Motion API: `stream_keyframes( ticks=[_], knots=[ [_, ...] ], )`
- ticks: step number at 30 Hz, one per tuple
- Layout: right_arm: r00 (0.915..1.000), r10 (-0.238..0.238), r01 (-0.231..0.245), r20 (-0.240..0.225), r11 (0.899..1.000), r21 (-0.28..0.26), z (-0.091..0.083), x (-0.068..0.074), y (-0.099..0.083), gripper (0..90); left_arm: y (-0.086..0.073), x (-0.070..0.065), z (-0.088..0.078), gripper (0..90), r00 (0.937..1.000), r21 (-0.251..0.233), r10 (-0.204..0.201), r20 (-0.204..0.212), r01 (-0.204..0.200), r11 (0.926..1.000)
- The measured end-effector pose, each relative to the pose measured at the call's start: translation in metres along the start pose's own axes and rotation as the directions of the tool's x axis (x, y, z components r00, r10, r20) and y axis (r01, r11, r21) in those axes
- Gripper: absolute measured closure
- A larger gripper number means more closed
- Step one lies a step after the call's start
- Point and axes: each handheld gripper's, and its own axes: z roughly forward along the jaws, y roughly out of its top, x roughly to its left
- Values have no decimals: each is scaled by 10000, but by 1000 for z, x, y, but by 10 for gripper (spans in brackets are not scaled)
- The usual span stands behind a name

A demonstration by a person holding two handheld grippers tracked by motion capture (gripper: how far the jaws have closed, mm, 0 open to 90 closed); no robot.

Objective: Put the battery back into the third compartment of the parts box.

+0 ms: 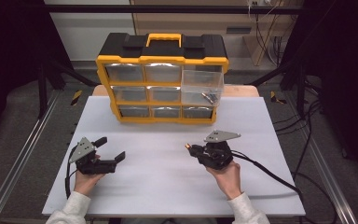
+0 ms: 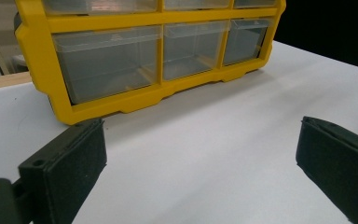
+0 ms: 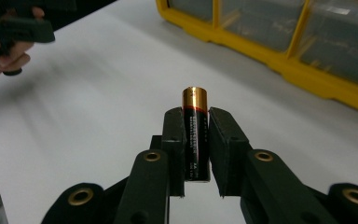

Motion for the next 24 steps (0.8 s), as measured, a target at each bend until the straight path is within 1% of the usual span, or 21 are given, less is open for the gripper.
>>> stream_keyframes(
  ticks=[4,7,10,15,17,24],
  knots=[
    [10000,11,-10,3,9990,-450,-16,-2,12,773,0,1,-1,13,10000,-27,-53,-20,53,10000],
    [10000,-29,30,11,9964,-849,-27,-4,22,773,0,1,-1,13,10000,-22,-54,-19,54,10000],
    [9997,-189,203,139,9940,-1079,-37,-5,34,773,0,1,-1,13,10000,-11,-57,-14,57,10000],
    [9994,-274,301,201,9881,-1510,-54,-7,53,773,0,1,-1,13,10000,-16,-62,-12,62,10000],
    [9988,-390,433,293,9852,-1661,-61,-6,61,773,0,1,-1,13,10000,-10,-63,-8,63,10000],
    [9976,-527,613,447,9732,-2216,-80,-6,84,773,0,2,-1,13,10000,-49,-92,-23,92,9999]
  ],
)
